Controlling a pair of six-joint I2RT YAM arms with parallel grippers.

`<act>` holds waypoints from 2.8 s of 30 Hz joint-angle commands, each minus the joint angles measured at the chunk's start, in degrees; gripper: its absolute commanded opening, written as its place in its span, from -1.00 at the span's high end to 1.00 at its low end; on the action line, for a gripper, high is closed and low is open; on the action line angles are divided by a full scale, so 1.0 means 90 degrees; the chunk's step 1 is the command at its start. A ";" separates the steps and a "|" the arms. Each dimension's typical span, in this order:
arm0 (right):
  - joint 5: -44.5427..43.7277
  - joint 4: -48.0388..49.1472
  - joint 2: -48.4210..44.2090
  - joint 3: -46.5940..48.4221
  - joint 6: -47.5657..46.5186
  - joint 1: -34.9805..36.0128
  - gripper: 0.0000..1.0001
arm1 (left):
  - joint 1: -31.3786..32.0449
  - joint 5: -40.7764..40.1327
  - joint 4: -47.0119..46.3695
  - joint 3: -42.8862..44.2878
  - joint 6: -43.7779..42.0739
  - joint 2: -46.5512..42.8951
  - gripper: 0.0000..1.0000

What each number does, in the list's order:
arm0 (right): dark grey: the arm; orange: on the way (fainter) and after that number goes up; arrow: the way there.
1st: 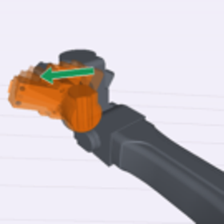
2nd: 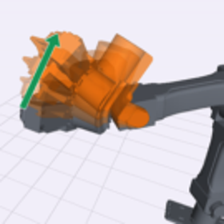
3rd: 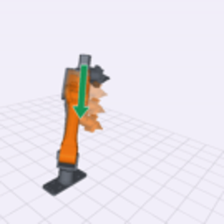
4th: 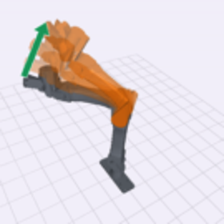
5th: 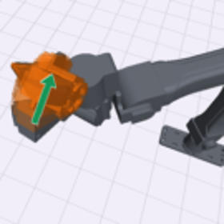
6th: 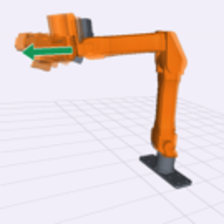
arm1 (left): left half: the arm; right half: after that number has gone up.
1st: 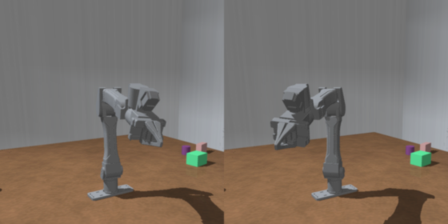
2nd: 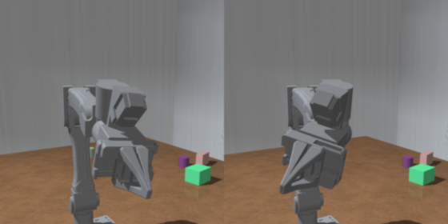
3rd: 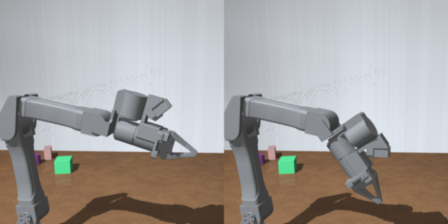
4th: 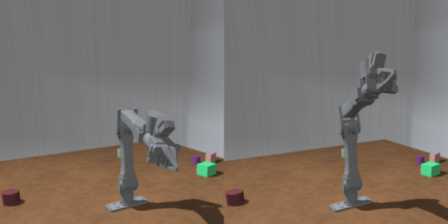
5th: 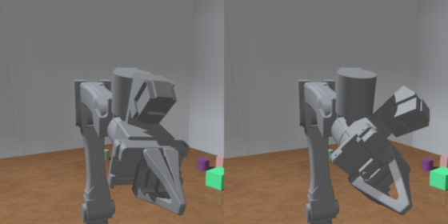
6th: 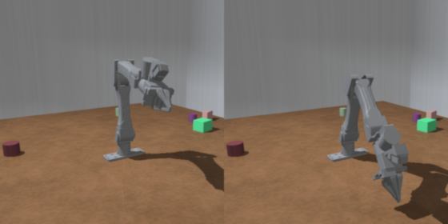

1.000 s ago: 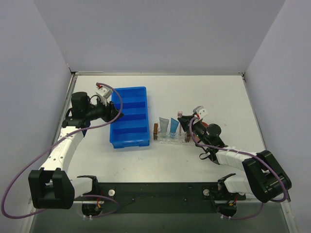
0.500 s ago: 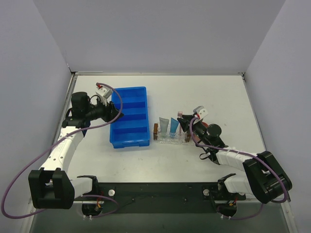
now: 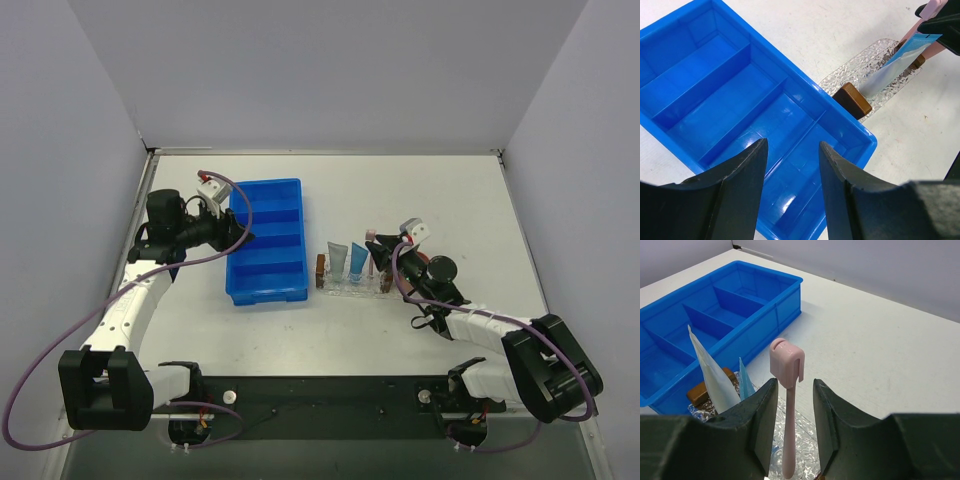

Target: Prepare toiletry sets of a toothbrush and toothpaste on the tray

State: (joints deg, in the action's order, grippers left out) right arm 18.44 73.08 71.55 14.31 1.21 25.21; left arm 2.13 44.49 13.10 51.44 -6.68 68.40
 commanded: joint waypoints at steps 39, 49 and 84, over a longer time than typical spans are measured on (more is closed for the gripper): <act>0.0129 0.2193 -0.0733 -0.0515 -0.0076 -0.0116 0.39 | -0.0022 0.0223 -0.0040 0.0095 -0.0088 -0.0090 -0.10; 0.0207 0.1881 -0.1221 -0.0818 -0.0233 -0.0116 0.39 | -0.0032 0.0184 -0.0030 0.0066 -0.0088 -0.0120 -0.10; -0.4234 -0.4523 -0.2158 0.3370 -0.1941 -0.1161 -0.40 | -0.0139 -0.2548 -0.1202 0.0261 0.0946 -0.0871 -0.17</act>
State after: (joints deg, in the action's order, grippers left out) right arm -12.10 43.83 52.75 40.34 -15.22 15.59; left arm 1.63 29.19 8.23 51.46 -2.96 62.59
